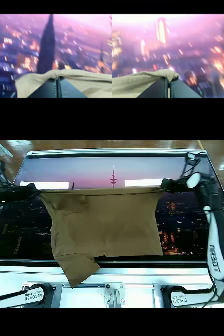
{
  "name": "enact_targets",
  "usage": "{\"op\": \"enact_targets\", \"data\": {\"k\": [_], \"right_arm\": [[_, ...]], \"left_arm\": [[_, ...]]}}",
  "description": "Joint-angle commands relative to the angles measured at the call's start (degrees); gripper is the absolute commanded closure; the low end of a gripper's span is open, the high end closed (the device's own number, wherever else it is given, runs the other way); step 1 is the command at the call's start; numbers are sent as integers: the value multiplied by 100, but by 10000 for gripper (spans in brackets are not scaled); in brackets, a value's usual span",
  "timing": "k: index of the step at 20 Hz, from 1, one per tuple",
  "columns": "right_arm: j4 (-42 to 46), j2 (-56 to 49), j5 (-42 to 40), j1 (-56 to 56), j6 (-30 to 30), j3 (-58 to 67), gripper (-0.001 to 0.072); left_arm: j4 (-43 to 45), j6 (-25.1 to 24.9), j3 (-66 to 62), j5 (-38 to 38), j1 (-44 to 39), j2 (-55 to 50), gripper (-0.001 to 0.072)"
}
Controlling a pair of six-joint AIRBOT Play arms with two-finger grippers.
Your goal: Fold the shirts.
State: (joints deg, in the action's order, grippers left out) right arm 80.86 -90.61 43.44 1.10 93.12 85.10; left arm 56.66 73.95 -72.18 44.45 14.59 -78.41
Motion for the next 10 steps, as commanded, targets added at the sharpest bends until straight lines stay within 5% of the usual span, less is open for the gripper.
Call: {"op": "enact_targets", "data": {"k": [1, 5, 10], "right_arm": [[-162, -741, -1401, -240, 116, -17, 648], [-448, -1268, -1344, -229, 120, -17, 647], [-599, -1198, -409, -181, 116, -17, 647]], "left_arm": [[-317, -542, 24, -1130, -286, -839, 673], [-310, -691, 26, -1419, -575, -1408, 673], [527, -815, -79, 52, -389, -1403, 674]]}}
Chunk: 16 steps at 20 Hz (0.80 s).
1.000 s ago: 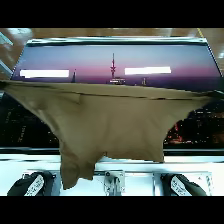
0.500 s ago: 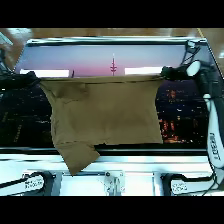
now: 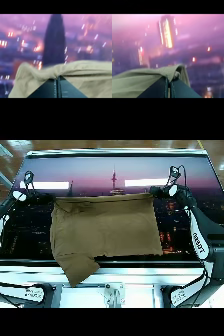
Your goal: Fold the shirts.
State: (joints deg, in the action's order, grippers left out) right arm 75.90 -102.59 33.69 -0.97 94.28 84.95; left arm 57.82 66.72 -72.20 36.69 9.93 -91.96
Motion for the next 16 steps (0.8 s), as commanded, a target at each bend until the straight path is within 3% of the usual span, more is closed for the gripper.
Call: {"op": "enact_targets", "data": {"k": [1, 4, 6, 13, 14, 16], "right_arm": [[-105, 79, 1005, 70, 0, -2, 647], [-87, 138, 2503, 162, -35, -2, 647], [-22, 24, 2979, 162, -55, -2, 648], [-146, -232, 3178, 111, 0, -2, 647], [-133, -208, 3217, 129, -7, 2, 646], [-81, -13, 3289, 223, -48, 11, 620]], "left_arm": [[437, -90, -177, 1375, 157, -31, 674], [916, 168, -341, 2959, 308, -37, 675], [1034, 356, -262, 3532, 284, -111, 674], [1060, 984, -168, 3950, -66, -302, 670], [1176, 1130, -199, 4006, -42, -284, 588], [1482, 1353, -358, 4282, 76, -221, 163]]}}
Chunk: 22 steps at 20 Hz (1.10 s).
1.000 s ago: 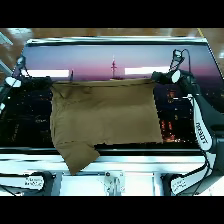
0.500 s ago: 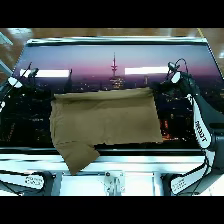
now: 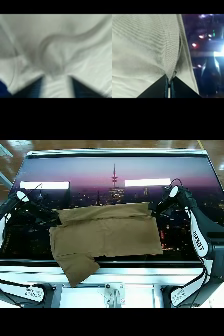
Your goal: Fold the shirts.
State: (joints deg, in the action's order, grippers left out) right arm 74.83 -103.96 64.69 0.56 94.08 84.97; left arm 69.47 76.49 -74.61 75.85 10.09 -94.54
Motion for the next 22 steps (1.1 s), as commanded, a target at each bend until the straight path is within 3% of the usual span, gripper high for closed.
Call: {"op": "enact_targets", "data": {"k": [1, 2, 3, 7, 9, 12, 16, 22], "right_arm": [[39, 313, 264, 144, -114, 9, 617], [96, 570, 356, 236, -234, 9, 341], [146, 844, 483, 343, -468, 9, 21], [1377, 1851, 1895, 1071, -595, -59, 24], [643, 2203, 2188, 1727, -964, -553, 25], [-1145, 2708, 1725, 2702, -1425, -1808, 25], [-970, 2811, 1528, 2920, -1558, -2535, 25], [-1001, 2811, 1209, 2922, -1550, -2649, 25]], "left_arm": [[459, 376, -249, 570, 170, 107, 107], [599, 376, -407, 787, 319, 227, 107], [693, 372, -540, 944, 487, 396, 106], [704, 195, -387, 1497, 1423, 1453, 105], [474, 173, 592, 1502, 1912, 2131, 42], [-57, -175, 2719, 885, 2479, 3145, 45], [-162, -535, 4430, 551, 2496, 3499, 62], [-518, -520, 5062, -299, 2096, 3449, 63]]}}
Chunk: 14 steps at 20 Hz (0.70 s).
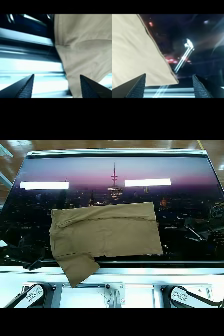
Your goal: Fold the shirts.
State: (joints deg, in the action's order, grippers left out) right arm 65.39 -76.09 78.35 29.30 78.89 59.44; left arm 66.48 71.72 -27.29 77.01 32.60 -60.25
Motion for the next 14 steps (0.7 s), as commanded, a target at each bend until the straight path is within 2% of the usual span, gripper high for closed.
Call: {"op": "enact_targets", "data": {"k": [1, 9, 11, 12, 13, 14], "right_arm": [[-50, 24, -181, 46, -31, -96, 25], [-37, 24, -243, 46, 48, -96, 25], [-37, 24, -284, 46, 118, -96, 25], [-33, 24, -299, 46, 195, -96, 25], [-35, 20, -291, 46, 254, -109, 25], [-2, 20, -260, 9, 254, -160, 25]], "left_arm": [[-260, -11, 332, -463, -247, -44, 63], [-1180, -61, 330, -1069, -1025, -861, 80], [-1211, -66, 330, -1099, -1217, -1032, 198], [-1211, -87, 330, -1071, -1261, -1102, 371], [-1233, -219, 330, -1014, -1261, -1115, 431], [-1250, -389, 326, -892, -1244, -1113, 540]]}}
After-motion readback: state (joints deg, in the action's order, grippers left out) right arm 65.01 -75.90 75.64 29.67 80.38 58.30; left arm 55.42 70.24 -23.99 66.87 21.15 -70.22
